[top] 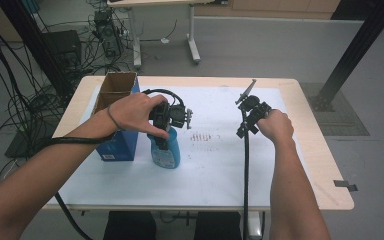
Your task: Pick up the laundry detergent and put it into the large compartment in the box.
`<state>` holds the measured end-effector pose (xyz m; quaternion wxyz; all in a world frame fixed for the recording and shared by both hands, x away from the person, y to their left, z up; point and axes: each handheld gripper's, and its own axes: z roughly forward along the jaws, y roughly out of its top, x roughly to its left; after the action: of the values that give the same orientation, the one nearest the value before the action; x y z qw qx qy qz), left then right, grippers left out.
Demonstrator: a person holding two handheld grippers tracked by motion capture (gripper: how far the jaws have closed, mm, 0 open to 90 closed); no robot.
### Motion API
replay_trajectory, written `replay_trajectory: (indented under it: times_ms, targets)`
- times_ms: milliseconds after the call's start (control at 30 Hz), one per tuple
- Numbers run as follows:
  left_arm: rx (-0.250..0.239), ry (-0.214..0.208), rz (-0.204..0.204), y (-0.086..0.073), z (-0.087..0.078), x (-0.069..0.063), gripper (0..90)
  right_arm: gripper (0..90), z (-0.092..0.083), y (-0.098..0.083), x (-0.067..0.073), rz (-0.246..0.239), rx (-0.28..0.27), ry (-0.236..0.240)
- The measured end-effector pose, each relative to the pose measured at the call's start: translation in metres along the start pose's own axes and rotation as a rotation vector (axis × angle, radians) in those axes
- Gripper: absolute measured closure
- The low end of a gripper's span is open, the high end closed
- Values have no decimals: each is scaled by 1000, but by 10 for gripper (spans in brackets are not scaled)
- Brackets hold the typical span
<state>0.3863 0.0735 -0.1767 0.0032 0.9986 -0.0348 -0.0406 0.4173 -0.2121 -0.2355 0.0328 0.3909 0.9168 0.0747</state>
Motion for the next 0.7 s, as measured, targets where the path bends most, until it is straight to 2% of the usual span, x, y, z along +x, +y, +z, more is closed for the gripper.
replay_trajectory:
  times_ms: [700]
  targets:
    - [4,-1,-2,1,0,1,351,39,-1,-1,1,6,-4,-2]
